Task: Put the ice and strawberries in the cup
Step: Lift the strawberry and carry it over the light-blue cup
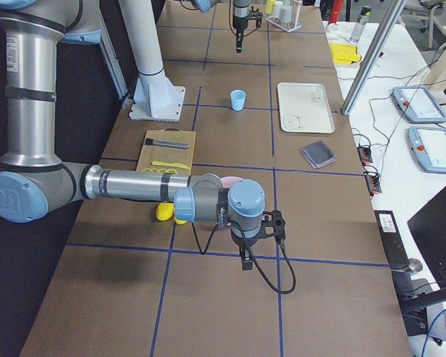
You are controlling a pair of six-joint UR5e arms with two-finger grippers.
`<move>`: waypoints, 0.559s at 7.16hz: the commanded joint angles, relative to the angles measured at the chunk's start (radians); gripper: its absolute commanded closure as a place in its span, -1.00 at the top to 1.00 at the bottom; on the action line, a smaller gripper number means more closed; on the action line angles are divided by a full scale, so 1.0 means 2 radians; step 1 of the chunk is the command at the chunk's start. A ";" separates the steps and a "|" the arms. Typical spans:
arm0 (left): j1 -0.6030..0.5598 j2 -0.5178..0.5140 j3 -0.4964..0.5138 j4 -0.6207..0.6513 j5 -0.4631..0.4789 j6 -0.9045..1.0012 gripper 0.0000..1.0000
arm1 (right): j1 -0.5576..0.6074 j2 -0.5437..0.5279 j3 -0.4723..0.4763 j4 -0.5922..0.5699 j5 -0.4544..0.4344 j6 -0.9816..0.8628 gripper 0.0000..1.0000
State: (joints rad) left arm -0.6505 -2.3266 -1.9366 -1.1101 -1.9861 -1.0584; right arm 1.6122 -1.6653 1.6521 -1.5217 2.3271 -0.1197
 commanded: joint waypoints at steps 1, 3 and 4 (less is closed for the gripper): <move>0.029 -0.056 0.113 -0.090 0.023 -0.062 -1.00 | 0.000 0.000 0.000 0.000 0.000 0.000 0.98; 0.053 -0.111 0.183 -0.105 0.037 -0.093 -1.00 | 0.000 0.000 0.000 0.000 0.000 0.000 0.98; 0.058 -0.127 0.209 -0.116 0.038 -0.103 -0.98 | 0.000 0.000 0.000 0.000 0.000 0.000 0.98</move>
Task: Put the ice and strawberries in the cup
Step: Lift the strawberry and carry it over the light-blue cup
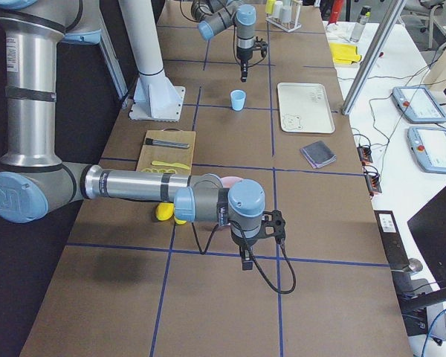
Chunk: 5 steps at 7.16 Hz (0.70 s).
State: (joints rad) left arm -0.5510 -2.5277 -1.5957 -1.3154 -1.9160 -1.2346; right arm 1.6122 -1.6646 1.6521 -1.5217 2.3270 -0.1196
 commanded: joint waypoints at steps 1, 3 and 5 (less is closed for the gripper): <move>0.015 -0.016 0.039 -0.025 0.003 -0.015 -0.93 | 0.000 0.000 0.000 0.000 0.000 0.001 0.98; 0.019 -0.008 0.039 -0.026 0.002 -0.015 -0.93 | 0.000 0.000 0.000 0.000 0.000 0.001 0.98; 0.019 -0.002 0.036 -0.033 0.002 -0.011 -0.05 | 0.000 -0.001 0.000 0.000 0.000 0.001 0.98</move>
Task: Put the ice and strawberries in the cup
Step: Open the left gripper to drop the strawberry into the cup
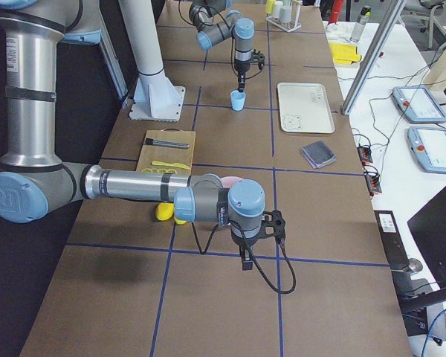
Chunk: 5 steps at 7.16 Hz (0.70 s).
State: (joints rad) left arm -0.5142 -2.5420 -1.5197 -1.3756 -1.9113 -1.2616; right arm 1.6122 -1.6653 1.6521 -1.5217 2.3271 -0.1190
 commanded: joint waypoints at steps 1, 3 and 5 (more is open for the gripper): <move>0.000 0.005 -0.004 -0.003 0.000 0.003 0.84 | 0.000 0.000 0.000 0.000 0.000 0.000 0.98; 0.000 0.006 -0.007 -0.003 0.000 0.003 0.99 | 0.000 0.000 0.000 0.000 0.000 0.000 0.98; -0.005 0.063 -0.083 0.004 -0.002 0.025 0.99 | 0.000 0.000 0.000 0.000 0.000 0.000 0.98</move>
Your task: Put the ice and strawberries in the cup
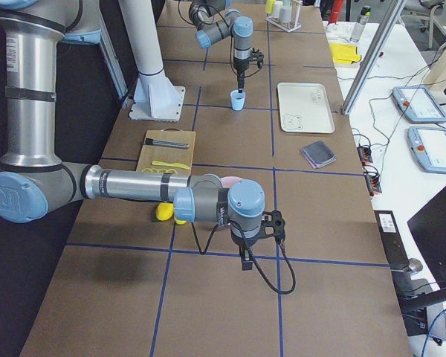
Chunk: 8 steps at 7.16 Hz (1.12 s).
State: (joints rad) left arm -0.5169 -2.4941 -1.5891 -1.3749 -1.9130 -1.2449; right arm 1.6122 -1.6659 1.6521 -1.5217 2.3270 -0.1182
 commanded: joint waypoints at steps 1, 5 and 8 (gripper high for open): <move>-0.022 0.082 -0.093 0.014 -0.002 0.064 0.99 | 0.000 0.000 0.000 0.000 0.000 -0.001 0.98; -0.187 0.194 -0.130 0.039 -0.096 0.331 0.99 | 0.000 -0.001 0.000 0.000 0.000 -0.001 0.98; -0.301 0.286 -0.123 0.035 -0.142 0.499 0.99 | 0.000 -0.001 0.000 0.000 0.001 -0.001 0.98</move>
State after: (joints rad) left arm -1.0218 -2.0096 -1.8397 -1.2997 -2.1441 -0.3886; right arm 1.6122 -1.6674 1.6521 -1.5217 2.3283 -0.1196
